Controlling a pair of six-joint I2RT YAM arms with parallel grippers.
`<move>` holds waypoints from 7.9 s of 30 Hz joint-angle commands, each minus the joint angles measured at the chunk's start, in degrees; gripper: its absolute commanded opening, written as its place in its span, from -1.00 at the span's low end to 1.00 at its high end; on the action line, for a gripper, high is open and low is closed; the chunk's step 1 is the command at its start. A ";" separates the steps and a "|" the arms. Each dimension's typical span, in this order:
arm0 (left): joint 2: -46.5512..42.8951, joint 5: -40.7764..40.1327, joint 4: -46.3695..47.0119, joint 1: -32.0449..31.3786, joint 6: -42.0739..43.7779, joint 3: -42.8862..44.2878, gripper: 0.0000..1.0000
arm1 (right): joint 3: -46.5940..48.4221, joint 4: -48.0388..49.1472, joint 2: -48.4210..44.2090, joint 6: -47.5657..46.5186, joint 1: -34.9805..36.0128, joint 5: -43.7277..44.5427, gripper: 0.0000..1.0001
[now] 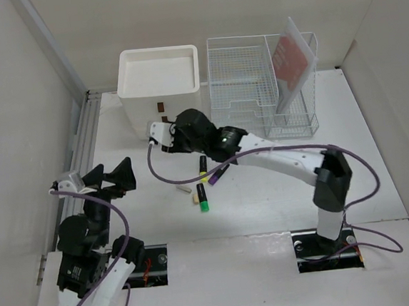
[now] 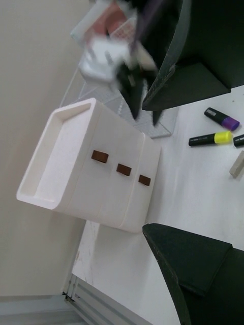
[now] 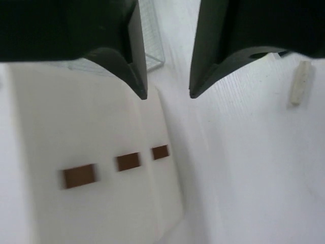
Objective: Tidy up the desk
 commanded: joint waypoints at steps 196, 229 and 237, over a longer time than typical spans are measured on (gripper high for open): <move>94.27 19.74 62.12 8.95 -15.48 1.23 -1.00 | -15.96 6.51 -34.81 31.80 -27.06 -52.63 0.53; 77.92 14.21 67.39 2.09 -21.27 -20.29 -1.00 | -16.49 6.51 -33.75 31.80 -27.06 -53.69 0.53; 75.89 13.50 68.53 1.56 -22.51 -23.29 -1.00 | -17.01 7.03 -33.23 31.80 -27.06 -54.74 0.53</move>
